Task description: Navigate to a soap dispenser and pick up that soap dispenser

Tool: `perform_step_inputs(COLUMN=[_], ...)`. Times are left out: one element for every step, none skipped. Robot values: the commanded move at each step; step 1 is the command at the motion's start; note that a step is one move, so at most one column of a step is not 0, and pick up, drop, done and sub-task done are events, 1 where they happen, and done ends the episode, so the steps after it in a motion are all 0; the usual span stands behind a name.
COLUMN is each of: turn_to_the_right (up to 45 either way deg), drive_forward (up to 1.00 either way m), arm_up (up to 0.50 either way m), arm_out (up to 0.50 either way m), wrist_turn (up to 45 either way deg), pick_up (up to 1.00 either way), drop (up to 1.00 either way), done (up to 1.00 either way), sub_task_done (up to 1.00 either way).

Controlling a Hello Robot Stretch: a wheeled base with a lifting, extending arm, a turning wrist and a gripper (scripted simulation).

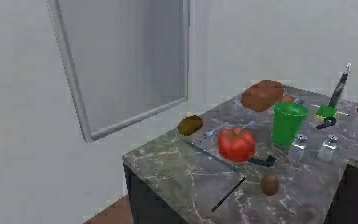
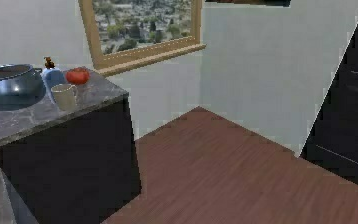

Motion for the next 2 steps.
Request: perform_step_inputs(turn_to_the_right=[-27.0,45.0], drive_forward=[0.0,0.0], arm_up=[0.0,0.0], arm_out=[0.0,0.0], wrist_turn=[0.0,0.0], pick_up=[0.0,0.0], drop=[0.0,0.0], done=[0.0,0.0], sub_task_done=[0.0,0.0])
